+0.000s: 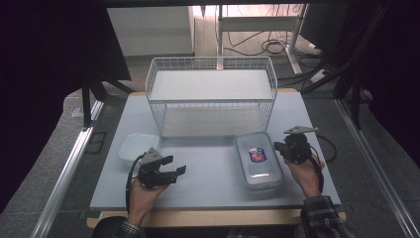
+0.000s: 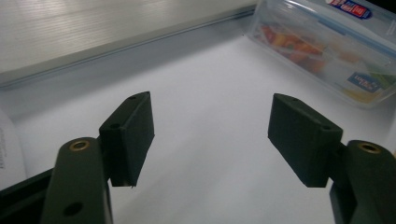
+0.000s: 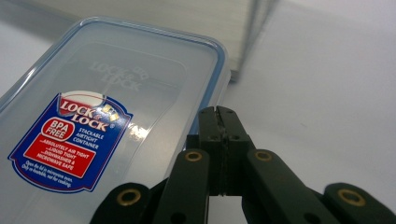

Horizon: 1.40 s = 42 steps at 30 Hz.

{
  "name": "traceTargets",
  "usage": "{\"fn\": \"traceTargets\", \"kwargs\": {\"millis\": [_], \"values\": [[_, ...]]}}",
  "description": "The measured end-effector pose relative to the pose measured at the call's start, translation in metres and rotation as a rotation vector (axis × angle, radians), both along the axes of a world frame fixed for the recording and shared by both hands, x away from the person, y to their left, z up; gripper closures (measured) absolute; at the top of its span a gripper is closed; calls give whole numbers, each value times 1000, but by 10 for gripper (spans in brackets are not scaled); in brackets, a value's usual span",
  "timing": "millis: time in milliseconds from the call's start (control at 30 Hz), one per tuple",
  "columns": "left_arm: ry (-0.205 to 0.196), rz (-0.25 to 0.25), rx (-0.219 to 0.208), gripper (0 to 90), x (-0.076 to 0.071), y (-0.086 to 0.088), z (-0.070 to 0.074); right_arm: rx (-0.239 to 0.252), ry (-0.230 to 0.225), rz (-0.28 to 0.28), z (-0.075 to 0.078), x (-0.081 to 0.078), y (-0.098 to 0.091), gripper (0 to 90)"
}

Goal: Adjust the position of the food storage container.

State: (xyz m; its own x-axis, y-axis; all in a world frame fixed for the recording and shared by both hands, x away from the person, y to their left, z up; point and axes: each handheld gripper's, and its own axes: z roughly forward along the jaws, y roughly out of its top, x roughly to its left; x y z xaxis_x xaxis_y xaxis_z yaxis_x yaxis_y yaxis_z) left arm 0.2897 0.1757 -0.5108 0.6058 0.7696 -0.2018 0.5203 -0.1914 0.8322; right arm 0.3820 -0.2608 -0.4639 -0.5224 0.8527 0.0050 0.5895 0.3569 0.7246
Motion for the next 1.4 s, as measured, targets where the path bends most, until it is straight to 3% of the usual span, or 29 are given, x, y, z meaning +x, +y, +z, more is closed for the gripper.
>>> {"fn": "traceTargets", "kwargs": {"millis": [100, 200, 233, 300, 367, 433, 467, 633, 700, 733, 833, 867, 967, 1100, 1133, 1167, 1200, 1233, 1300, 1400], "values": [[-1, -2, 9, 347, 0, -1, 1, -8, 4, 49, -1, 6, 19, 894], [1, -4, 12, 388, 0, -1, 1, -12, 9, 139, -3, 12, 50, 895], [1, -2, 13, 388, 0, 0, 1, -12, 9, 139, -3, 12, 50, 895], [2, 1, 13, 416, -1, 1, 2, -18, 9, 184, -3, 13, 67, 895], [5, 9, 22, 482, -1, 3, 2, -9, 14, 254, -5, 11, 91, 895], [11, 13, 25, 503, -1, 5, 3, -1, 23, 278, -5, 9, 98, 895], [12, 27, 42, 550, -1, 5, 3, 37, 27, 332, -5, 5, 107, 894], [8, 25, 64, 648, 2, 5, 3, 63, -37, 317, 11, -9, 99, 894], [1, 16, 60, 729, 6, 4, 5, 105, -51, 295, 22, -26, 76, 893], [0, 19, 58, 729, 8, 2, 6, 105, -51, 295, 22, -26, 76, 893], [-16, 9, 53, 799, 20, -3, 10, 110, -53, 282, 21, -51, 52, 893], [-22, 10, 64, 828, 27, -9, 11, 119, -45, 269, 16, -68, 38, 893], [-21, 15, 80, 843, 38, -14, 11, 130, -35, 242, 9, -88, 21, 889], [0, 4, 104, 844, 59, -26, 9, 126, -2, 224, -1, -105, 13, 881], [11, -5, 108, 844, 63, -29, 7, 115, 14, 221, -5, -111, 13, 880], [18, -10, 123, 848, 67, -32, 5, 130, 57, 241, -14, -118, 17, 873], [29, -18, 134, 848, 69, -34, 2, 130, 57, 241, -14, -118, 17, 873], [42, -28, 130, 852, 71, -35, 0, 110, 91, 275, -21, -121, 27, 867], [59, -52, 114, 852, 71, -37, -4, 96, 97, 280, -24, -122, 32, 861], [71, -44, 114, 878, 67, -38, -6, 91, 115, 275, -29, -118, 40, 847]]}}
